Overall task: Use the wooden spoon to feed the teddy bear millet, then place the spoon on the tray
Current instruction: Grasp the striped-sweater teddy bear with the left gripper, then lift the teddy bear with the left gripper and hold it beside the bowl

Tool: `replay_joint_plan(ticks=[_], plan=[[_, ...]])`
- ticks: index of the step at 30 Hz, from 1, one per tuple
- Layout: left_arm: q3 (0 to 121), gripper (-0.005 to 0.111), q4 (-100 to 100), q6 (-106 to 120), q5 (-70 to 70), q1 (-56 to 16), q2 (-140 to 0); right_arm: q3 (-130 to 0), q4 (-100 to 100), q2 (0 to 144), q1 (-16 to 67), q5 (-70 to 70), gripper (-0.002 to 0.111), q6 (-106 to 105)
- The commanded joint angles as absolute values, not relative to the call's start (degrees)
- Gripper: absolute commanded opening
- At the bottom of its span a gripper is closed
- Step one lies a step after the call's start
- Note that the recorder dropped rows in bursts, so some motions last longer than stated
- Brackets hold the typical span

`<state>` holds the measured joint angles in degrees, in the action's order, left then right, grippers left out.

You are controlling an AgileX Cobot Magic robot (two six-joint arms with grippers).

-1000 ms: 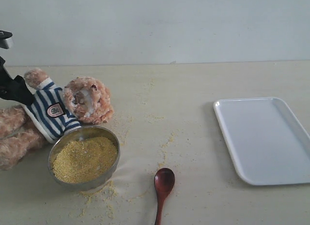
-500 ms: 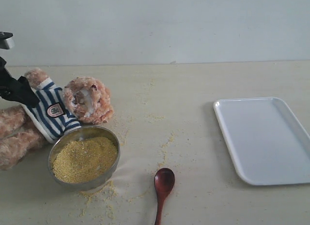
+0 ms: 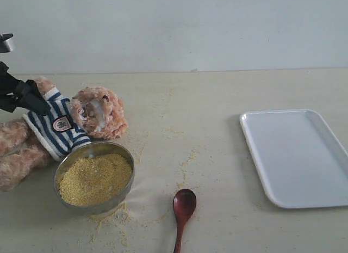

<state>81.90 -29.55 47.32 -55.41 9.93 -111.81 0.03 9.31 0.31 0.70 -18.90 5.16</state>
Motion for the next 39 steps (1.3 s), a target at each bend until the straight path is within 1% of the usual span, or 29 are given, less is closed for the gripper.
replay_joint_plan(ticks=[1,8,15,19,24,29,31,32,34,36,38,39], plan=[[82.39,0.111,-32.32,51.11,-52.5,9.54,-112.39,0.0,9.39,0.0,0.51,-18.62,0.0,5.24],[82.39,0.111,-32.29,68.05,-53.98,9.45,-116.26,0.0,9.39,0.0,0.51,-18.62,0.0,5.24],[82.39,0.111,-34.3,77.72,-53.76,9.45,-118.35,0.0,9.39,0.0,0.51,-18.62,0.0,5.24],[82.39,0.111,-39.71,81.1,-56.21,9.45,-119.29,0.0,9.39,0.0,0.51,-18.62,0.0,5.24],[82.39,0.111,-40.52,81.44,-62.18,9.45,-122.49,0.0,9.39,0.0,0.51,-18.62,0.0,5.24],[82.39,0.109,-39.28,77.86,-59.11,9.45,-123.42,0.0,9.39,0.0,0.51,-18.62,0.0,5.24],[82.5,0.102,-38.75,76.72,-57.52,9.45,-123.32,0.0,9.39,0.0,0.51,-18.62,0.0,5.24],[82.5,0.094,-38.75,76.72,-56.95,9.45,-123.32,0.0,9.39,0.0,0.51,-18.62,0.0,5.24],[82.5,0.075,-38.75,76.72,-56.26,9.45,-123.32,0.0,9.39,0.0,0.51,-18.62,0.0,5.24],[82.5,0.047,-38.75,76.72,-55.68,9.45,-123.32,0.0,9.39,0.0,0.51,-18.62,0.0,5.24],[82.5,0.015,-38.75,76.72,-55.68,9.45,-123.32,0.0,9.39,0.0,0.51,-18.62,0.0,5.24],[82.5,0.006,-38.6,77.12,-55.68,9.45,-123.32,0.0,9.39,0.0,0.51,-18.62,0.0,5.24]])
